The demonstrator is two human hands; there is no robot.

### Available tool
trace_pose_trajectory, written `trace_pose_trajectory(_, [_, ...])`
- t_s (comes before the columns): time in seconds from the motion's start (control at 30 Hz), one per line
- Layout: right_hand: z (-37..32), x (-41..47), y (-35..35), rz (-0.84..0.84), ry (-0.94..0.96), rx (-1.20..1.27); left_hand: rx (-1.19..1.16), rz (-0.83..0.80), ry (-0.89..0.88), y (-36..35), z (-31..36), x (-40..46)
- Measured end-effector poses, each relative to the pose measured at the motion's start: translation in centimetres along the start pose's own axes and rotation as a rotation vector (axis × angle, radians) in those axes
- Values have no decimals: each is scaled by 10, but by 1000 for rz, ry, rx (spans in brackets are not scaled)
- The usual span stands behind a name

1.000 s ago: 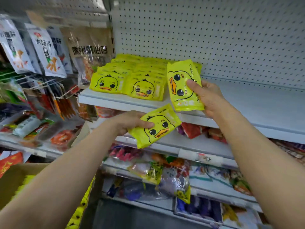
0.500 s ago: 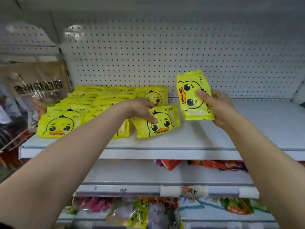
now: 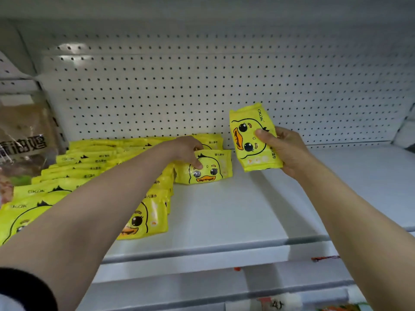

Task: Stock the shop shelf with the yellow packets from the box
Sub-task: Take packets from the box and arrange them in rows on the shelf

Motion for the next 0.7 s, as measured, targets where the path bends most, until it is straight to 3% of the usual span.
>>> trace_pose_trajectory(0.33, [8,25,-8,-4,-10,-8,114,187,-72,12,-11,37])
trace_pose_trajectory(0.7, [-3,34,5,-84,-4,-139,249,371,53,13,-15,25])
Point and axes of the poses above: each hand's wrist, its own x-axis towards the middle knuckle, its own y-axis out of the back of the hand, z = x × y, the point moved 8 cm from there along x, towards the middle knuckle, and after that the axes turned 3 degrees about x, right-handed, at the moved point
